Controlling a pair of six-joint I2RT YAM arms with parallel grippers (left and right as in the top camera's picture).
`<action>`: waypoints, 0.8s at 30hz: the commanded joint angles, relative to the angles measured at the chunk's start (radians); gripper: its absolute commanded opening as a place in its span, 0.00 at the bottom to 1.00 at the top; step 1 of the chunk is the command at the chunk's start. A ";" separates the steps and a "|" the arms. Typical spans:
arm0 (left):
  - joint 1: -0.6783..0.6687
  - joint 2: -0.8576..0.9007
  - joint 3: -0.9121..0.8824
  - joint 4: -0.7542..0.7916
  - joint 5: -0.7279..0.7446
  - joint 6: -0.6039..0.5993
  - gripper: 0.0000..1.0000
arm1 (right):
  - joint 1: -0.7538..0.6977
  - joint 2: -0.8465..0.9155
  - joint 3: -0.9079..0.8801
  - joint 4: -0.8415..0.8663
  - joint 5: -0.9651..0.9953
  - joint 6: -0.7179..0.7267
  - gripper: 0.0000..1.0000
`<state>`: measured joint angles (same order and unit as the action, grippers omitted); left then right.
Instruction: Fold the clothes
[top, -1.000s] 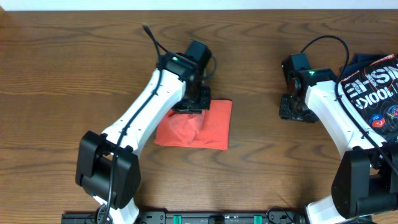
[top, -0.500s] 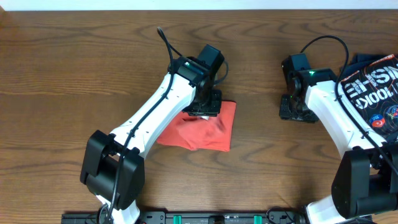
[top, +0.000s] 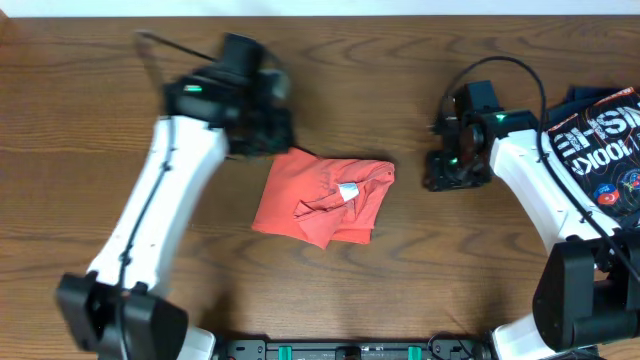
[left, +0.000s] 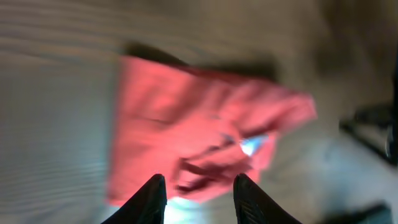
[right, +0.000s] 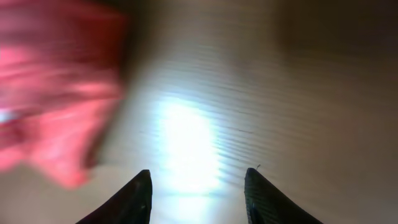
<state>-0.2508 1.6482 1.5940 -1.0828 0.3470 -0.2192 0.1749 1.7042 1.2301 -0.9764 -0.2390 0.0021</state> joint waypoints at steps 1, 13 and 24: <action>0.083 0.011 -0.006 -0.010 -0.069 0.023 0.38 | 0.068 -0.019 0.019 0.013 -0.397 -0.245 0.48; 0.129 0.116 -0.119 -0.008 -0.014 0.025 0.38 | 0.245 0.001 0.017 0.151 -0.104 -0.026 0.54; 0.089 0.136 -0.119 -0.007 -0.011 0.032 0.38 | 0.251 0.142 0.017 0.243 -0.069 0.097 0.41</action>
<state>-0.1608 1.7779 1.4757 -1.0908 0.3279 -0.2047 0.4160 1.8042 1.2312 -0.7506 -0.3061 0.0502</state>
